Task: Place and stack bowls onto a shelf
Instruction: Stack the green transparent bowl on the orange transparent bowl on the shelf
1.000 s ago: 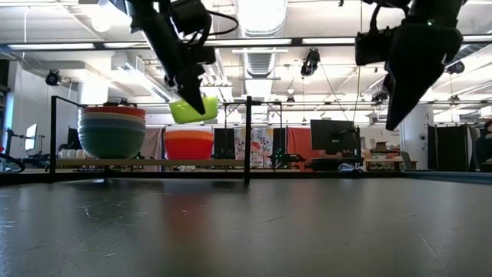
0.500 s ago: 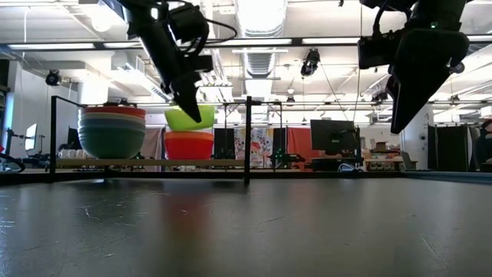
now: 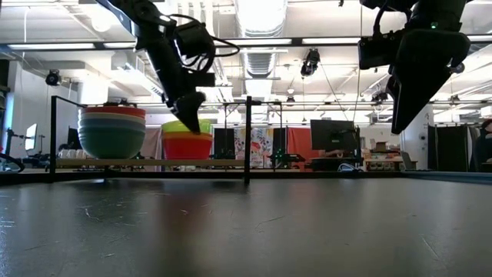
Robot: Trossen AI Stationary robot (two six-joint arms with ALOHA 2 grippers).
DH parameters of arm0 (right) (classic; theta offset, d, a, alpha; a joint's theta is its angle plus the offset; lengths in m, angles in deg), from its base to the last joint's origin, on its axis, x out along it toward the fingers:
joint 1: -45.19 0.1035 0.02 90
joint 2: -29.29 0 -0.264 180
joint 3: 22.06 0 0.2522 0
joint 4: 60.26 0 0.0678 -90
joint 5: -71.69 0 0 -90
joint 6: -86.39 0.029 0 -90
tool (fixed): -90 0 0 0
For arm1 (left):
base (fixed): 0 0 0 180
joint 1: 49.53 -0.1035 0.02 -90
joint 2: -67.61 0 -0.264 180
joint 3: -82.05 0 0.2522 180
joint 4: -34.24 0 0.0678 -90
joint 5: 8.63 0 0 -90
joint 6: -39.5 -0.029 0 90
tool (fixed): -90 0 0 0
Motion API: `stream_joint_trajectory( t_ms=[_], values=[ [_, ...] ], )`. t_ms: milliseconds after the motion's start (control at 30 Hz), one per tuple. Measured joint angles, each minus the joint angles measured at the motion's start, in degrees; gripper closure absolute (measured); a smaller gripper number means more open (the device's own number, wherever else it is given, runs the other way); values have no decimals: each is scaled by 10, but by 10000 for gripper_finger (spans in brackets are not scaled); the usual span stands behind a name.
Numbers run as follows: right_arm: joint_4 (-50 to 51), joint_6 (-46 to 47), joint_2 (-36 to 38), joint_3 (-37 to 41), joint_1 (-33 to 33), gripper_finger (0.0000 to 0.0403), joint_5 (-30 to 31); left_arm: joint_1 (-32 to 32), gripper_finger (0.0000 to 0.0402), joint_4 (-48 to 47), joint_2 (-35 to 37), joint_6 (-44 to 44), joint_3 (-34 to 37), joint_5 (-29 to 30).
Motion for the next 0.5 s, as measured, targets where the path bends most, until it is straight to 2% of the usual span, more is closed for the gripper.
stream_joint_trajectory(
  t_ms=[300, 500],
  values=[
    [13, 0, 0, 0, 0, 177, -1, 1, 288, -15, 18, 0, -1, 4],
    [16, 0, 1, -1, -1, 177, -21, 1, 260, -23, 38, 0, -1, 6]
  ],
)
